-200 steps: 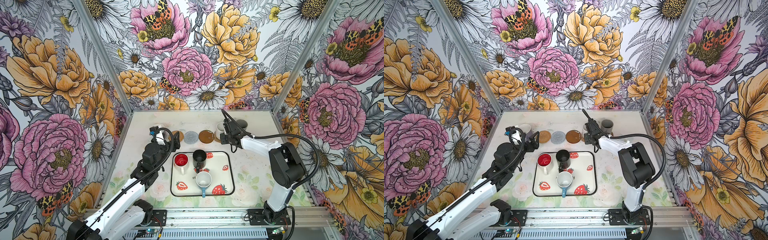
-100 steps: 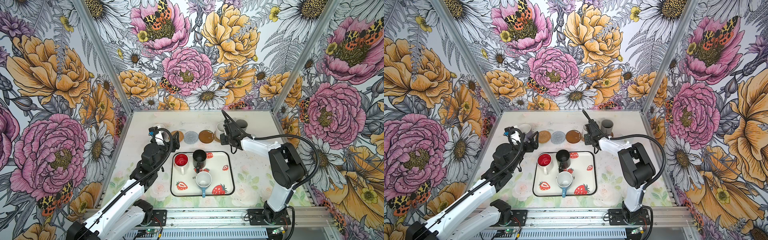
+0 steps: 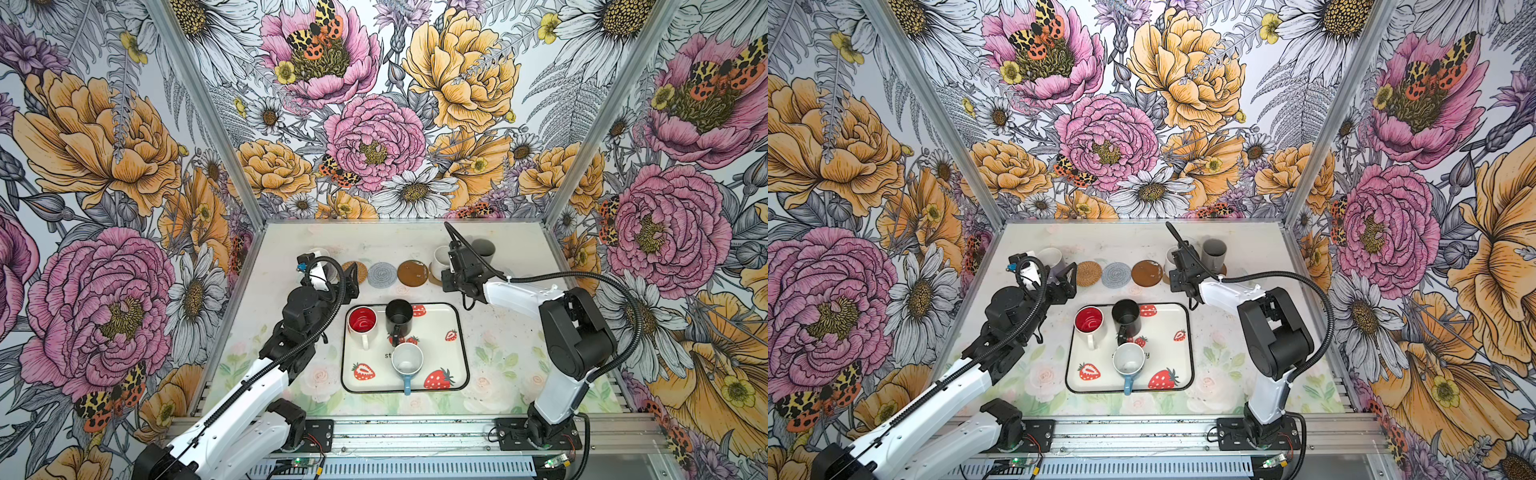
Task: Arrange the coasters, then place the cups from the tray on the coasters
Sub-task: 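Lower the white speckled mug onto the paw-shaped cork coaster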
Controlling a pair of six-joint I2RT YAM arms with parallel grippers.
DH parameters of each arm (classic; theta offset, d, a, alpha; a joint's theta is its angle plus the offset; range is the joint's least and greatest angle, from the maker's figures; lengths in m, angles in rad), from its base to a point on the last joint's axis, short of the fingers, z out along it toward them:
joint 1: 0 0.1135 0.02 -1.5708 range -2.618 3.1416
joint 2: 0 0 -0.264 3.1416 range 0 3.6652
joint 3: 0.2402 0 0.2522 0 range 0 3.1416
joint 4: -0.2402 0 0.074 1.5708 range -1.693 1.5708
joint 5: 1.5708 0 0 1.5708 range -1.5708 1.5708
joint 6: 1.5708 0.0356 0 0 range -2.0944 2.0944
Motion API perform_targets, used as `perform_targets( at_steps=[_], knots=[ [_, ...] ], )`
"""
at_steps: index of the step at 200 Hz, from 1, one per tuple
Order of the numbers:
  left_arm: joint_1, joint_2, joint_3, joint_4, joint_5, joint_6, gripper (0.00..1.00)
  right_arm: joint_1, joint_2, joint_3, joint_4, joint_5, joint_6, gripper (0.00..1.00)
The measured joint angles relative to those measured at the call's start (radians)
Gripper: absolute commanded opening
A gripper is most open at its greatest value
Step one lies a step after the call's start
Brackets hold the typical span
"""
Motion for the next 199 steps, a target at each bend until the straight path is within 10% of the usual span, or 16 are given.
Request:
perform_targets(
  at_steps=[116, 199],
  knots=[
    [0.0, -0.001, 0.0, 0.0, 0.0, 0.0, 0.88, 0.0, -0.014, -0.005, 0.003, -0.001, 0.004, 0.44],
    [0.0, -0.011, -0.001, 0.0, 0.0, 0.0, 0.88, 0.002, -0.115, -0.04, 0.0, 0.0, 0.016, 0.5]
  ],
)
